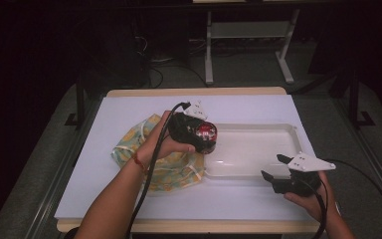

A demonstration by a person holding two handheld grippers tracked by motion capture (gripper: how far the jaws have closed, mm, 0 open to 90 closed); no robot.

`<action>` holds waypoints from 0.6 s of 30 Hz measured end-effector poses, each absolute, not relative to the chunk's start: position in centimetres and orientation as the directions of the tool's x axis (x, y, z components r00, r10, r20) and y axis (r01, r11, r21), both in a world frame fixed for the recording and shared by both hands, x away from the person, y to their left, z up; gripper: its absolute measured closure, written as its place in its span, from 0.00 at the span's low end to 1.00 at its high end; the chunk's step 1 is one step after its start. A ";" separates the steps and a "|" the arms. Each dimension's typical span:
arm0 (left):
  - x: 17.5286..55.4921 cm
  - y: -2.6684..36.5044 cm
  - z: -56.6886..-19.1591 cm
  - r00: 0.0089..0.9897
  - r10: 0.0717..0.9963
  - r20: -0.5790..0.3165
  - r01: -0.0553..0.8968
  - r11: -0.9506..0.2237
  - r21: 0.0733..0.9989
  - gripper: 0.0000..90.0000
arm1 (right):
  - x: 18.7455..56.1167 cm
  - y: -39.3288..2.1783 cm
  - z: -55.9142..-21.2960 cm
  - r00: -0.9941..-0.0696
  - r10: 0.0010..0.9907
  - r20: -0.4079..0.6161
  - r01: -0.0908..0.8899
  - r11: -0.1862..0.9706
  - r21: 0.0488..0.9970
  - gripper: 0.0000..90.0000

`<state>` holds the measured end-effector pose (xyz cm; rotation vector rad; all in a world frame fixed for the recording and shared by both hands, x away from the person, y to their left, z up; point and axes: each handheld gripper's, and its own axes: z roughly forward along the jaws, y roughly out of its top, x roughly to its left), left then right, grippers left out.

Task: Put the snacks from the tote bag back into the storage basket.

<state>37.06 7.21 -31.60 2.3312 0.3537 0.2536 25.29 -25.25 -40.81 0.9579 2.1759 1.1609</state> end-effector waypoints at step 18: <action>38.1 4.7 -33.4 0.936 0.351 0.038 0.218 -0.658 0.721 0.26 | 25.3 -25.4 -40.8 -0.634 0.768 -0.088 0.350 0.386 0.853 0.27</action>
